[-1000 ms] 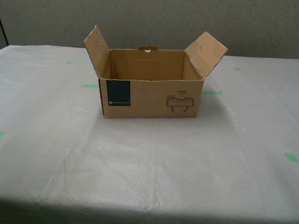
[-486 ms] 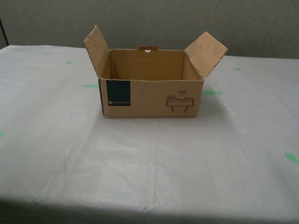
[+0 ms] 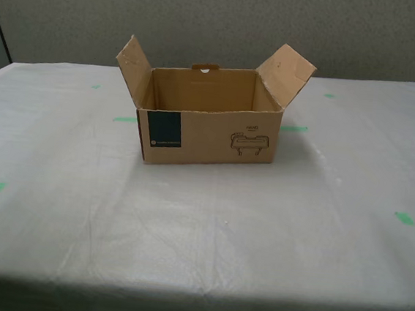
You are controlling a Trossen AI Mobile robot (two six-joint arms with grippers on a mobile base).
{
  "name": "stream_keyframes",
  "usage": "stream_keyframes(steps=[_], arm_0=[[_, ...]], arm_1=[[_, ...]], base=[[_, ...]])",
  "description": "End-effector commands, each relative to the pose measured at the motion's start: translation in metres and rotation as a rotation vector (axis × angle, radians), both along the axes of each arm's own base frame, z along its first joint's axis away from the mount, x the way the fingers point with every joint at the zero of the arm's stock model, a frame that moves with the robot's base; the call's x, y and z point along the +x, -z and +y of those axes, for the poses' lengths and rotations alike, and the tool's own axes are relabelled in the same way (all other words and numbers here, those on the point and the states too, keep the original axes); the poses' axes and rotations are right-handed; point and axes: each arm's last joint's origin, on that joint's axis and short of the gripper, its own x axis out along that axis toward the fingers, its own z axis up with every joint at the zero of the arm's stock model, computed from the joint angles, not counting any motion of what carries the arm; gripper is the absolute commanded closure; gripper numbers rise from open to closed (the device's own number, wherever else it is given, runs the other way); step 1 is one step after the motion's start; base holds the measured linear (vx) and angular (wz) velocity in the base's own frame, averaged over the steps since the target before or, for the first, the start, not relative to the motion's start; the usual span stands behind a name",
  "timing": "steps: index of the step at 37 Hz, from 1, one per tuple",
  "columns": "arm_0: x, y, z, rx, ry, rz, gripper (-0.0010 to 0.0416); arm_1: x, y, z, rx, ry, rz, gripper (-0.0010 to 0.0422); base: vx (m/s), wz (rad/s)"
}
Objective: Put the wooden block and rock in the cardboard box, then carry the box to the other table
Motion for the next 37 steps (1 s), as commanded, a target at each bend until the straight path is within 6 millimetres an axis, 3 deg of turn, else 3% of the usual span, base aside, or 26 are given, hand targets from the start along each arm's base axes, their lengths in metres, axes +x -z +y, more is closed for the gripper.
stream_keyframes(steps=[1, 37], arm_0=[[0.0000, -0.0002, -0.0002, -0.002, 0.006, -0.002, 0.0007], [0.0001, -0.0002, -0.0002, -0.002, 0.007, -0.002, 0.0007]], arm_1=[[0.0001, -0.0001, 0.0000, 0.002, 0.000, -0.001, 0.0103], [0.0001, -0.0001, 0.0000, 0.002, 0.000, -0.001, 0.0103]], base=[[0.000, 0.000], [0.000, 0.000]])
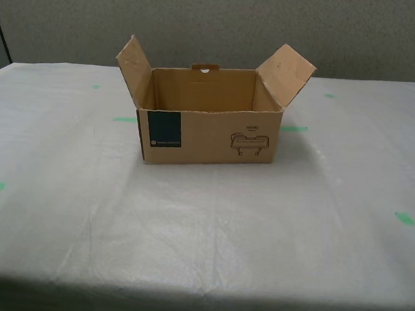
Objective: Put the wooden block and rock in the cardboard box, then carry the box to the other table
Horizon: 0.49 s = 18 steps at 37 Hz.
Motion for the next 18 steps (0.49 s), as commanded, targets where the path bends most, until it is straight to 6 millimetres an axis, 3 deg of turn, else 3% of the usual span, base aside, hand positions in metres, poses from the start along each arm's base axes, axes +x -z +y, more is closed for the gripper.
stream_keyframes(steps=[1, 18], arm_0=[[0.0000, -0.0002, -0.0002, -0.002, 0.007, -0.002, 0.0007], [0.0000, -0.0002, -0.0002, -0.002, 0.007, -0.002, 0.0007]], arm_1=[[0.0001, -0.0001, 0.0000, 0.002, 0.000, -0.001, 0.0103], [0.0001, -0.0002, 0.0000, 0.002, 0.000, -0.001, 0.0103]], base=[[0.000, 0.000], [0.000, 0.000]])
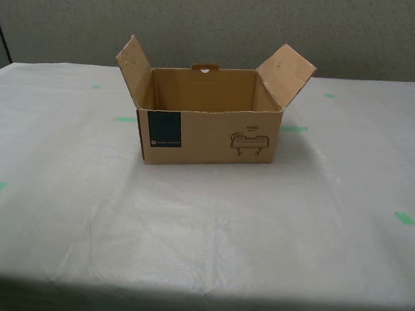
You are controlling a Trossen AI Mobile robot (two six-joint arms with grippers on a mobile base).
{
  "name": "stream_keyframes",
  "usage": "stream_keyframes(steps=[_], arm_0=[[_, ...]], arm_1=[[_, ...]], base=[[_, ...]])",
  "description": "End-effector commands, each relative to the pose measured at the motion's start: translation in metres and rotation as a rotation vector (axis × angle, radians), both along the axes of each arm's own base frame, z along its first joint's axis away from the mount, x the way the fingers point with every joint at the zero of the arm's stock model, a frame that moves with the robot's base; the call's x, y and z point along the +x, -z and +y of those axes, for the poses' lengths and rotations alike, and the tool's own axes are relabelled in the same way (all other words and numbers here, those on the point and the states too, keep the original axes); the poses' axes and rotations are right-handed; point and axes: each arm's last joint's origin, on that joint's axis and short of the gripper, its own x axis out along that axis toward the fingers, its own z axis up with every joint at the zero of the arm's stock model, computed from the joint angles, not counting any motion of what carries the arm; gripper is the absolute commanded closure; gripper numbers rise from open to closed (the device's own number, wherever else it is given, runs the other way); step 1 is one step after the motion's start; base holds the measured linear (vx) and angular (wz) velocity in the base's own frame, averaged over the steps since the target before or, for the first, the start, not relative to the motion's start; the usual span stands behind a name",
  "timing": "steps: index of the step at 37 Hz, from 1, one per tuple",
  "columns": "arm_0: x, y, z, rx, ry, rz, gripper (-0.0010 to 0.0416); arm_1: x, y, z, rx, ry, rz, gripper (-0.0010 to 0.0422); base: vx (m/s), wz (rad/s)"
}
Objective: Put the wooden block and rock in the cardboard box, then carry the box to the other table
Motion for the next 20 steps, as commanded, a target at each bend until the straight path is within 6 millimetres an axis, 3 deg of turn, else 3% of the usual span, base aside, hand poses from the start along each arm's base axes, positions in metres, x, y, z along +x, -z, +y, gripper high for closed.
stream_keyframes(steps=[1, 20], arm_0=[[0.0000, -0.0002, -0.0001, -0.002, 0.006, -0.002, 0.0007], [0.0000, -0.0002, -0.0001, -0.002, 0.006, -0.002, 0.0007]], arm_1=[[0.0001, -0.0001, 0.0000, 0.002, 0.000, -0.001, 0.0103], [0.0001, -0.0001, 0.0000, 0.002, 0.000, -0.001, 0.0103]], base=[[0.000, 0.000], [0.000, 0.000]])
